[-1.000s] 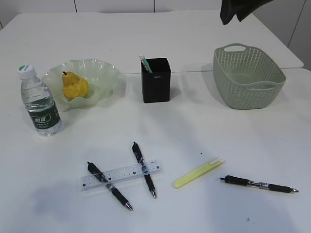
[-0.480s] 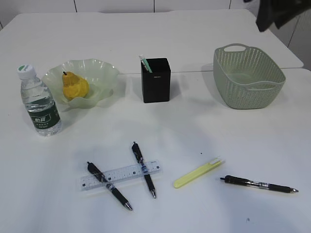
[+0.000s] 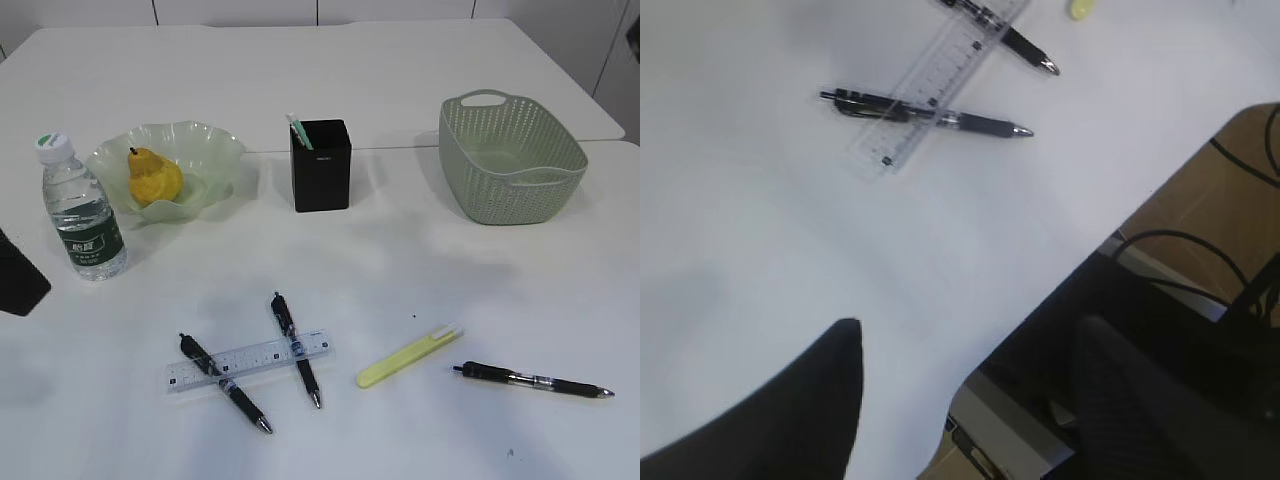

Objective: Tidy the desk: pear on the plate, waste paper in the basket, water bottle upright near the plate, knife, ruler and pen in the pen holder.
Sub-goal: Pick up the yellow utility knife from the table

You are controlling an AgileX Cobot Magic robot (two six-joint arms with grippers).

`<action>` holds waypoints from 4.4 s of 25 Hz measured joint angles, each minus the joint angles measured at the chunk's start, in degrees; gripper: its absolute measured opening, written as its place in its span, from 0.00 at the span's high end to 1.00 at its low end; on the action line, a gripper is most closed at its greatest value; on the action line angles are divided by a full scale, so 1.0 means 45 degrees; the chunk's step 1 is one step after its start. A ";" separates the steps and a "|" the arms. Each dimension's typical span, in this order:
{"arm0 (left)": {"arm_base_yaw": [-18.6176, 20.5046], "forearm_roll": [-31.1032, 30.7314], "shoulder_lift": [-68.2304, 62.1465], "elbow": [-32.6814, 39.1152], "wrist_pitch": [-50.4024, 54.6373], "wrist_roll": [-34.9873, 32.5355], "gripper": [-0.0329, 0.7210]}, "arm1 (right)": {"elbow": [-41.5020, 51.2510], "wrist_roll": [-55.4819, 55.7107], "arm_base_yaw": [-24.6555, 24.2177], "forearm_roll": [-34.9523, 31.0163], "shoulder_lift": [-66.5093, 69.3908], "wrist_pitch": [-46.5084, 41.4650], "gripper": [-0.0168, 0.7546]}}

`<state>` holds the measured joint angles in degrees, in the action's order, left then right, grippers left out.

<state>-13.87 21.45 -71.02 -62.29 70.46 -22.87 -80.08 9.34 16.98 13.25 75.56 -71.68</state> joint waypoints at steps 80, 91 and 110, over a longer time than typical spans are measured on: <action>-0.6504 0.0069 -1.4147 -1.0854 -0.1390 -0.0423 0.39 | 1.0647 0.0103 0.0000 0.0559 -1.0050 0.1462 0.64; -0.6768 -0.0563 -1.5115 -1.1337 -0.1421 -0.0432 0.39 | 1.0647 0.0103 0.0000 0.0559 -1.0050 0.1481 0.64; -0.6777 -0.1331 -1.5285 -1.1387 -0.2214 -0.0432 0.41 | 1.0647 0.0103 0.0000 0.0602 -1.0050 0.1620 0.64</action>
<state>-44.37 15.46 -139.81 -113.53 60.49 -24.81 -32.17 9.81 16.98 15.95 30.34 -64.39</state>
